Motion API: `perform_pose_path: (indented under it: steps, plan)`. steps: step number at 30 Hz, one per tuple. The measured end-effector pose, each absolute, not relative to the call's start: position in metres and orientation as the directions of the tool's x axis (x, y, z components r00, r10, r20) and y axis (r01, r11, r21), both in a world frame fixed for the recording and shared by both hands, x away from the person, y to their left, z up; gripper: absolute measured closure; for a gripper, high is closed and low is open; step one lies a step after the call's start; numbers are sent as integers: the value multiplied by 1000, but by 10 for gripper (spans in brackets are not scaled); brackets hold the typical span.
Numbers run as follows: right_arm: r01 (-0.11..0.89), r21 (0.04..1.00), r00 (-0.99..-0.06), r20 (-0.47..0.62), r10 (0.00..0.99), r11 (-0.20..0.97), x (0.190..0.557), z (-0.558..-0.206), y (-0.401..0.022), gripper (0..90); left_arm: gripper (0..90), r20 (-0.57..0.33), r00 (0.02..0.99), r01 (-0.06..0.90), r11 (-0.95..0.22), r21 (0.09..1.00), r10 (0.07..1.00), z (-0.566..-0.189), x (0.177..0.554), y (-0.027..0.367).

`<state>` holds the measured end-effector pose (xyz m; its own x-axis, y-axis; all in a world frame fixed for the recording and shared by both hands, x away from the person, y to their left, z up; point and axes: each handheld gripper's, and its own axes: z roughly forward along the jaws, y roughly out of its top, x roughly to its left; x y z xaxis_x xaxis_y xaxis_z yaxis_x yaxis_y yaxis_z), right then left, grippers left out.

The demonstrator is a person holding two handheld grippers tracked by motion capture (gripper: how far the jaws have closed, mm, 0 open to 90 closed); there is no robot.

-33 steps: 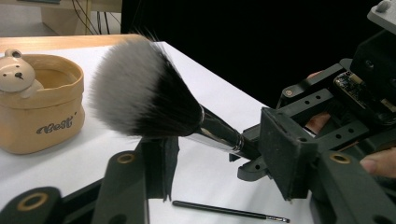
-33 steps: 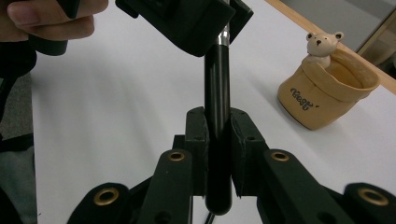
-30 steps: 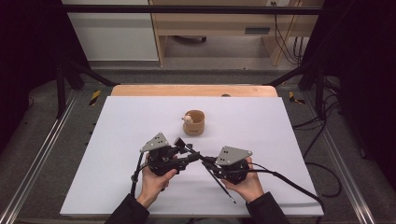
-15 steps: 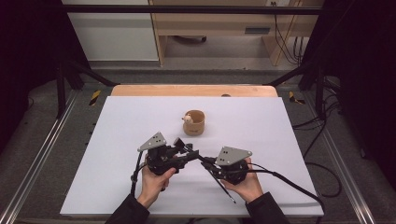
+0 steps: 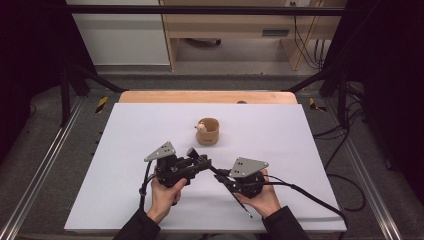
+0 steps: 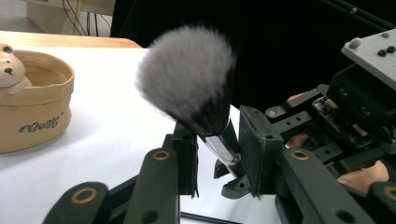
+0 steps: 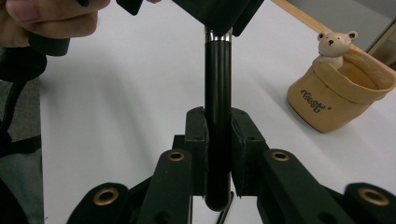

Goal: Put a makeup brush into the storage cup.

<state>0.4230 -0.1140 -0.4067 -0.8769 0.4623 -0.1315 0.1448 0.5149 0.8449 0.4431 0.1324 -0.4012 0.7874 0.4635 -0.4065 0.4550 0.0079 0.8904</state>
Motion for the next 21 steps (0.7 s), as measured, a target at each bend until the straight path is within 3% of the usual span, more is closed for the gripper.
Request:
perform_pose_path:
  steps: [16,21]
  plan:
    - [146,846,-878,-128,462,513,424,-411,-111,780,762,-384,809,426,5,905,445,-398,437,130]
    - [144,857,-869,-129,477,495,423,-409,-112,662,763,-348,808,406,-19,914,476,-394,435,131]
